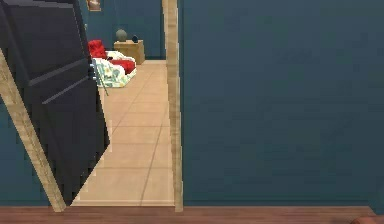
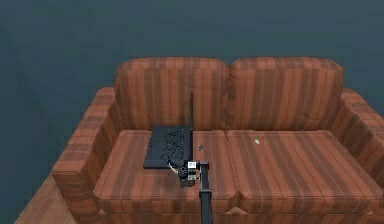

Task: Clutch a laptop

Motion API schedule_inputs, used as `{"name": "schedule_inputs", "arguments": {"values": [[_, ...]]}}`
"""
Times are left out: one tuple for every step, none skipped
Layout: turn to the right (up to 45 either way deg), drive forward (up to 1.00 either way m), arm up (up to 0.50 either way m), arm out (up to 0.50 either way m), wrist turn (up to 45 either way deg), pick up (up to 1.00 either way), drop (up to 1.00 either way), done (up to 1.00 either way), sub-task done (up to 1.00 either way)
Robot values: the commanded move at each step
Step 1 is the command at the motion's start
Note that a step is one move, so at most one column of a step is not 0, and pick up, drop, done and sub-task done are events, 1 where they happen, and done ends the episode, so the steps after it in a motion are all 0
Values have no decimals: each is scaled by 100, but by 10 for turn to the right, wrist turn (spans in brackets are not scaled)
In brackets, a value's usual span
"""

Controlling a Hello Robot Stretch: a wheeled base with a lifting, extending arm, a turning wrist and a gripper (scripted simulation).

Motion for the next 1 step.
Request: {"name": "schedule_inputs", "arguments": {"values": [[0, 0, 0, 0, 0, 0, 0, 100, 0]]}}
